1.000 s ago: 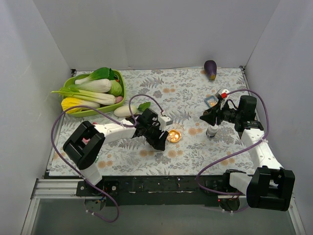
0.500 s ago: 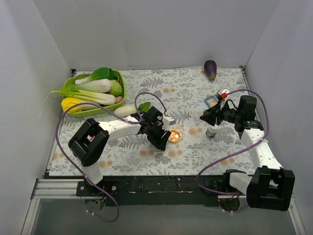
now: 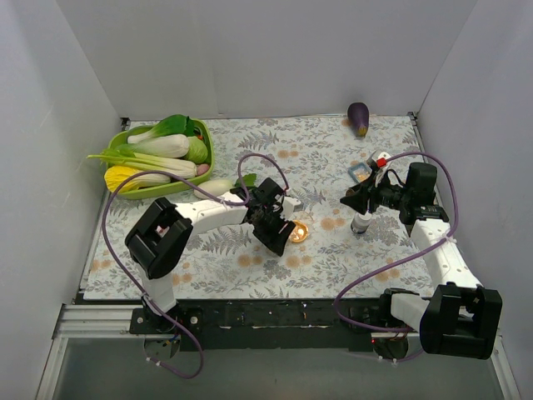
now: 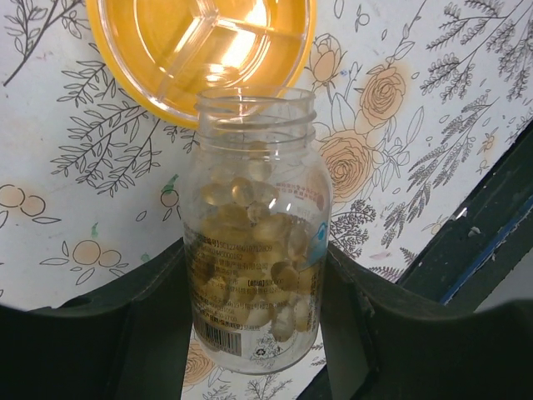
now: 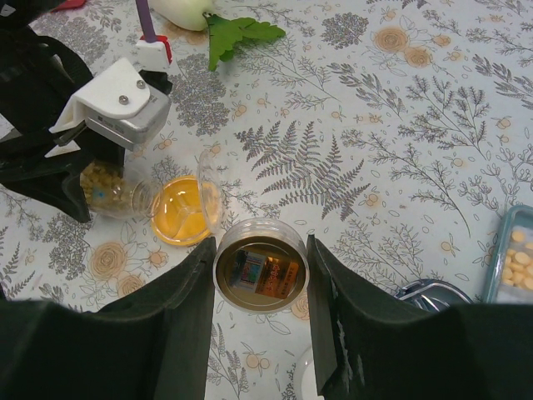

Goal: Sort the pills into containers

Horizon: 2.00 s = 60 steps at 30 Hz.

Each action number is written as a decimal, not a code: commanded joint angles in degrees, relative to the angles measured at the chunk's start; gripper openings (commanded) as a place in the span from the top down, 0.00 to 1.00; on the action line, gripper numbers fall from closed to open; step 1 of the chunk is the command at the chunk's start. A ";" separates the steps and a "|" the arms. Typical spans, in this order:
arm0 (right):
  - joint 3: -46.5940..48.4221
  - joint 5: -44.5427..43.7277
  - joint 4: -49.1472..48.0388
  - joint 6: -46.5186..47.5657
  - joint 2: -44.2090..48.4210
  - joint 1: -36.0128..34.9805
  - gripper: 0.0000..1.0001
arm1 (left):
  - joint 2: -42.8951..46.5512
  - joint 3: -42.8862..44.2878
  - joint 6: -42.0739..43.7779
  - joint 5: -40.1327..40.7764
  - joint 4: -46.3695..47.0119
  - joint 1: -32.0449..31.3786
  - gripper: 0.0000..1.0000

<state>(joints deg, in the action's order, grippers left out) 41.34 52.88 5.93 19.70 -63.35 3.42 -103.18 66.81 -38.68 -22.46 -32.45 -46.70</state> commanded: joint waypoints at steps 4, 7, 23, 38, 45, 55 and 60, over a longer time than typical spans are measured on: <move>-0.39 1.08 -1.54 0.33 0.69 0.36 0.99 | -0.27 4.65 -0.79 1.71 -5.52 -0.76 1.00; -0.39 1.17 -1.54 0.34 0.69 0.45 0.99 | -0.80 5.88 -1.14 2.07 -7.10 -1.03 1.00; -0.47 1.17 -1.45 0.42 0.77 0.53 0.99 | -5.02 12.55 -3.51 3.30 -14.13 -1.20 1.00; -0.47 1.17 -1.45 0.42 0.60 0.53 0.99 | -8.26 18.09 -5.97 3.65 -19.40 -1.29 1.00; -0.47 1.08 -1.45 0.42 0.69 0.53 0.99 | -9.15 19.85 -6.50 3.30 -20.99 -1.29 1.00; -0.56 0.99 -1.45 0.51 0.69 0.53 0.99 | -10.11 21.88 -6.85 3.38 -23.01 -1.47 1.00; -0.56 0.99 -1.45 0.51 0.60 0.53 0.99 | -10.82 22.66 -6.94 3.12 -23.89 -1.55 1.00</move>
<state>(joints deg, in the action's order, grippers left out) 41.34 52.88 5.93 19.75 -63.35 3.75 -113.40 87.00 -45.25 -18.94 -54.89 -47.86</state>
